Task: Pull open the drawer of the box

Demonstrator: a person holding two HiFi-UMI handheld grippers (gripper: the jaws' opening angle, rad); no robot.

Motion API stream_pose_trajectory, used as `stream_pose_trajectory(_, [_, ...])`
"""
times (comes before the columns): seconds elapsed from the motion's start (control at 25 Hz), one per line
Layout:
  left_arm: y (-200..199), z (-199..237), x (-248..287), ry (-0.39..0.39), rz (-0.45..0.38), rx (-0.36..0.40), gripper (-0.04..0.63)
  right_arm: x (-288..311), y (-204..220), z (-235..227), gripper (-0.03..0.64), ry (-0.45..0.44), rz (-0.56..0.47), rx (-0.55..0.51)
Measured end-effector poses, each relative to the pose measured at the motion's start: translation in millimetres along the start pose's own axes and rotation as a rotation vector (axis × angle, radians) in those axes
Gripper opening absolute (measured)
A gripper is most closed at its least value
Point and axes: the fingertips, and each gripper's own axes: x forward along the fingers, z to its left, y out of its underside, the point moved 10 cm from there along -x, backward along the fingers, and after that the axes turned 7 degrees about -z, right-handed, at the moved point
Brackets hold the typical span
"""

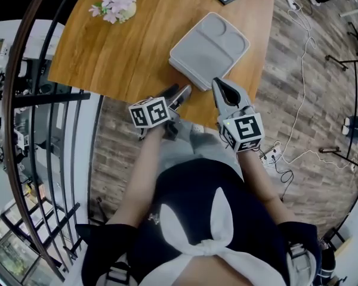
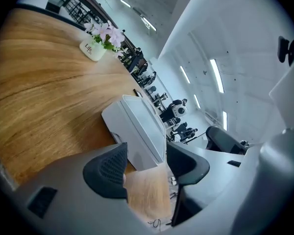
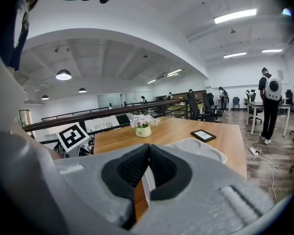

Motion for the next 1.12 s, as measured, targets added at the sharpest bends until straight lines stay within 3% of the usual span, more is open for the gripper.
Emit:
stream_pose_trajectory(0.32, [1, 26, 23, 0.035, 0.067, -0.127, 0.249, 14, 4, -6, -0.002, 0.005, 0.038, 0.017])
stream_pose_trajectory(0.6, [0, 38, 37, 0.071, 0.075, -0.196, 0.249, 24, 9, -9, -0.002, 0.000, 0.070, 0.021])
stream_pose_trajectory(1.12, [3, 50, 58, 0.149, 0.151, -0.242, 0.249, 28, 11, -19, -0.002, 0.022, 0.085, 0.013])
